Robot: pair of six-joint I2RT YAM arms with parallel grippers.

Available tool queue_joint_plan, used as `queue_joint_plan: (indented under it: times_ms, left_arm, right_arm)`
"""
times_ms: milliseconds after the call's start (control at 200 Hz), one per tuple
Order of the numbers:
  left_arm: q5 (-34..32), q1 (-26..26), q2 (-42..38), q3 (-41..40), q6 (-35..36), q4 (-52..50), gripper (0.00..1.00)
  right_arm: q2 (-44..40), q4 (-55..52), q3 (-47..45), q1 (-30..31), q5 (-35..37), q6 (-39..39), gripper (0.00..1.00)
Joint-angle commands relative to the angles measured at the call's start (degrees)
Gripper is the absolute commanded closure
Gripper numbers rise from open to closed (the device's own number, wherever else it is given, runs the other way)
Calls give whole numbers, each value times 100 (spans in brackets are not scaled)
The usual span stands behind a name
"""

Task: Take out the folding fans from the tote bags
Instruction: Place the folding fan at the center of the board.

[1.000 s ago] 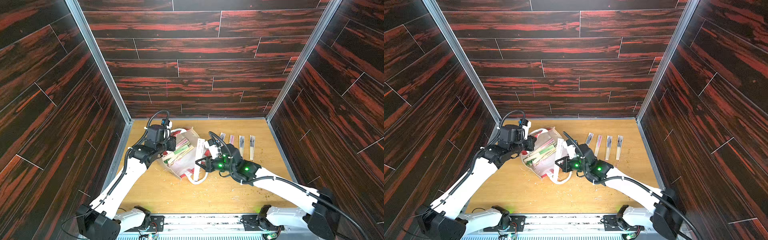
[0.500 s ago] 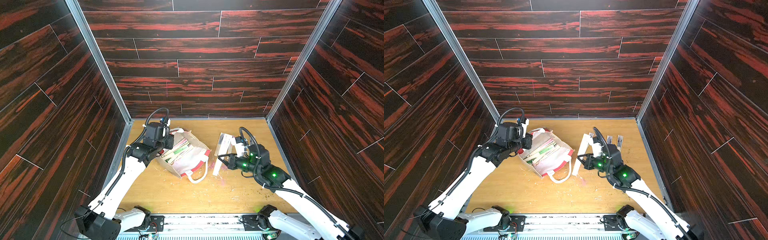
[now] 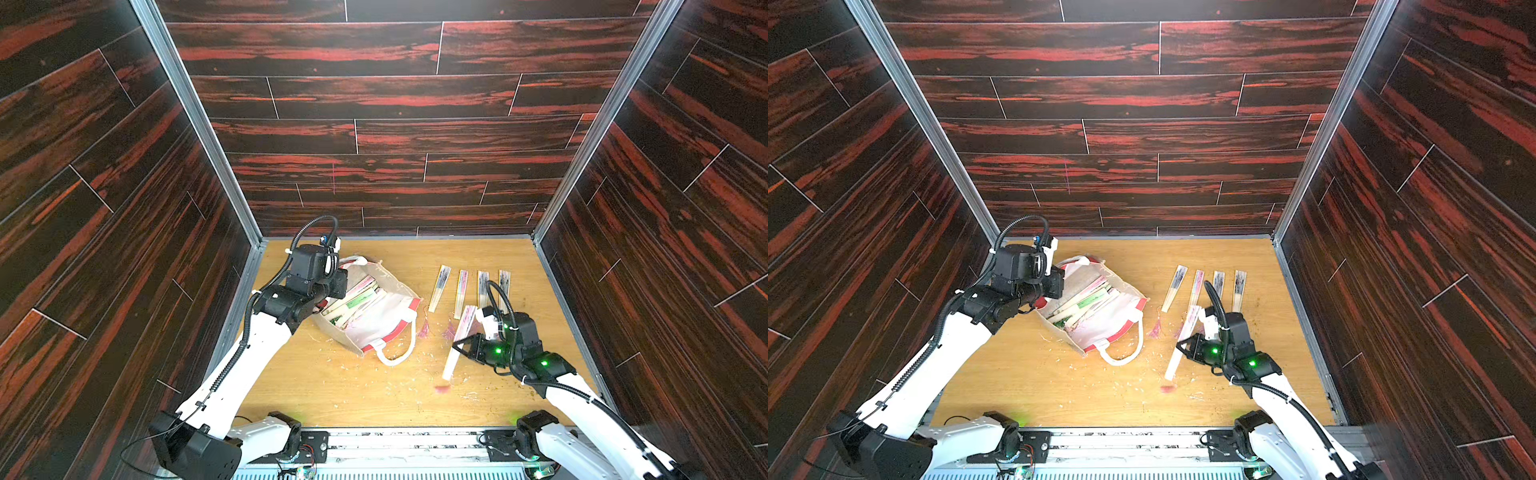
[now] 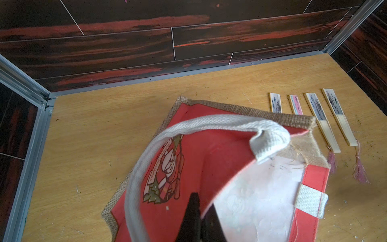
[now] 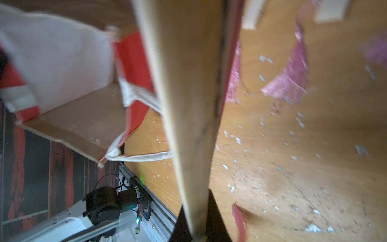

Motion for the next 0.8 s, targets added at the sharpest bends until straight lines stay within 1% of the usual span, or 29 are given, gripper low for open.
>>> queue_joint_plan:
  times_ms: [0,95,170,481,611,797]
  left_arm:
    - [-31,32,-79,161,82,-46,100]
    - [4,32,-74,141,60,-46,100]
    - [5,32,-77,110,37,-47,100]
    - [37,32,-62,105,-24,-29,100]
    - [139,32,-44,79,-56,-20,100]
    - [383,32,-108,11,14,18,100]
  right_arm:
    - [423,389,-263,-370,-461,73,100]
    - [910,628,-411,-771,-702,-26,100]
    - [1269,703,-410,-951,-763,-162,100]
    - [2383,622,-3,-1067,-226,-600,100]
    - [2827,607,208,-1072,-175,-727,100]
    - [2944,406,264,-1088,178,-699,87]
